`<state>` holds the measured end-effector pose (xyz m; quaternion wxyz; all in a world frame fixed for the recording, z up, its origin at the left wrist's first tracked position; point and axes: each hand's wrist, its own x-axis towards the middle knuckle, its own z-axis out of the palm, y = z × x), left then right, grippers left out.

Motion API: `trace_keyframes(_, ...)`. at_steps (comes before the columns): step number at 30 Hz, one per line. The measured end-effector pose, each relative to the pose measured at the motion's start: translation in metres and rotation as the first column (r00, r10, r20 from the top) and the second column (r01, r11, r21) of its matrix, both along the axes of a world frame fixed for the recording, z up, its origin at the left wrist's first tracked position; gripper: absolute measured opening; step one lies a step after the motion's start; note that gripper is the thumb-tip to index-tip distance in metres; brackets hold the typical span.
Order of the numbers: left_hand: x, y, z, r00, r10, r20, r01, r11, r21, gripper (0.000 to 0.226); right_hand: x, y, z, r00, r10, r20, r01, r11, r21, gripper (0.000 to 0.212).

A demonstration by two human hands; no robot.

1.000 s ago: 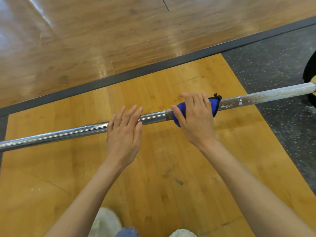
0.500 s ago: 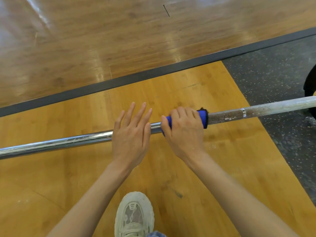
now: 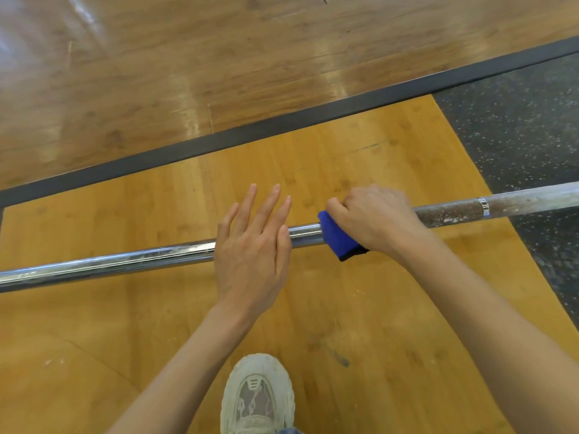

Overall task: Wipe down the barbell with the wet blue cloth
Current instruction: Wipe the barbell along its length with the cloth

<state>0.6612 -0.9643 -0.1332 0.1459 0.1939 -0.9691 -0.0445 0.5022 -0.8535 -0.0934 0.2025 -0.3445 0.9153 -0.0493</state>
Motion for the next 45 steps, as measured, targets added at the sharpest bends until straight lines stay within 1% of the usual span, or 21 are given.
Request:
trace_keyframes(2,-0.001,0.001,0.000,1.000,0.013,-0.009,-0.013,1.000,0.015,0.051,0.013,-0.014,0.000,0.991,0.130,-0.031,-0.130,0.991,0.000,0.042)
trace_keyframes(3,-0.001,0.001,0.001,1.000,0.020,-0.015,-0.019,1.000,0.024,0.051,0.021,-0.021,-0.003,0.981,0.192,-0.028,-0.193,0.980,-0.040,0.041)
trace_keyframes(4,-0.001,0.002,0.001,1.000,0.022,-0.021,-0.021,0.999,0.026,0.051,0.025,-0.024,-0.005,0.976,0.218,-0.017,-0.219,0.972,-0.082,0.041)
trace_keyframes(6,-0.001,0.001,0.000,1.000,0.018,-0.020,-0.017,1.000,0.021,0.051,0.013,-0.011,0.001,0.983,0.182,0.005,-0.181,0.981,-0.074,0.044)
trace_keyframes(7,0.000,0.000,0.000,1.000,0.013,-0.014,-0.013,1.000,0.020,0.051,0.004,0.003,0.002,0.993,0.121,-0.009,-0.121,0.991,-0.056,0.047)
trace_keyframes(9,0.000,-0.001,0.000,1.000,0.008,-0.013,-0.008,1.000,0.015,0.051,-0.007,0.025,0.003,0.993,0.010,-0.119,-0.014,0.999,-0.031,0.050)
trace_keyframes(10,0.000,-0.001,0.000,1.000,0.011,-0.014,-0.011,1.000,0.015,0.051,-0.005,0.029,0.000,0.979,-0.004,-0.202,-0.006,0.999,-0.051,0.051)
trace_keyframes(11,-0.001,0.000,0.000,1.000,0.015,-0.010,-0.014,1.000,0.021,0.051,0.002,0.027,-0.006,0.960,-0.002,-0.279,-0.026,0.995,-0.094,0.051)
trace_keyframes(14,-0.001,0.001,0.000,1.000,0.024,0.003,-0.024,0.999,0.041,0.051,0.023,0.014,-0.018,0.922,-0.018,-0.387,-0.105,0.949,-0.296,0.048)
trace_keyframes(15,-0.001,0.001,0.001,1.000,0.025,0.006,-0.025,0.998,0.050,0.050,0.023,0.015,-0.021,0.917,-0.031,-0.398,-0.115,0.934,-0.337,0.046)
trace_keyframes(18,0.000,0.002,0.003,1.000,0.018,0.006,-0.018,0.997,0.079,0.050,0.021,0.023,-0.021,0.917,-0.038,-0.397,-0.130,0.912,-0.390,0.045)
trace_keyframes(20,0.002,0.001,0.003,1.000,0.004,0.008,-0.005,0.996,0.085,0.050,0.024,0.022,-0.020,0.928,-0.045,-0.370,-0.112,0.913,-0.392,0.045)
trace_keyframes(24,0.005,0.003,0.004,1.000,0.001,0.024,-0.003,0.996,0.090,0.050,0.029,0.020,-0.023,0.920,-0.099,-0.379,-0.071,0.909,-0.410,0.046)
trace_keyframes(28,0.008,0.004,0.006,0.999,0.003,0.044,-0.007,0.997,0.080,0.051,0.030,0.028,-0.022,0.960,-0.055,-0.273,-0.049,0.931,-0.362,0.049)
trace_keyframes(29,0.010,0.004,0.006,0.998,-0.001,0.058,-0.003,0.997,0.073,0.052,0.031,0.029,-0.022,0.960,-0.059,-0.275,-0.049,0.927,-0.371,0.049)
trace_keyframes(33,0.016,0.007,0.009,0.994,-0.019,0.107,0.015,0.999,0.036,0.053,0.039,0.029,-0.028,0.911,-0.136,-0.389,-0.063,0.887,-0.457,0.046)
trace_keyframes(35,0.017,0.008,0.010,0.993,-0.024,0.118,0.022,1.000,0.014,0.053,0.042,0.031,-0.034,0.894,-0.146,-0.424,-0.091,0.867,-0.489,0.044)
trace_keyframes(39,0.015,0.010,0.010,0.992,-0.017,0.125,0.017,1.000,0.005,0.054,0.044,0.037,-0.036,0.886,-0.131,-0.446,-0.139,0.840,-0.524,0.041)
trace_keyframes(45,0.018,0.016,0.010,0.992,-0.018,0.126,0.019,1.000,-0.009,0.054,0.052,0.044,-0.039,0.879,-0.131,-0.458,-0.144,0.843,-0.518,0.041)
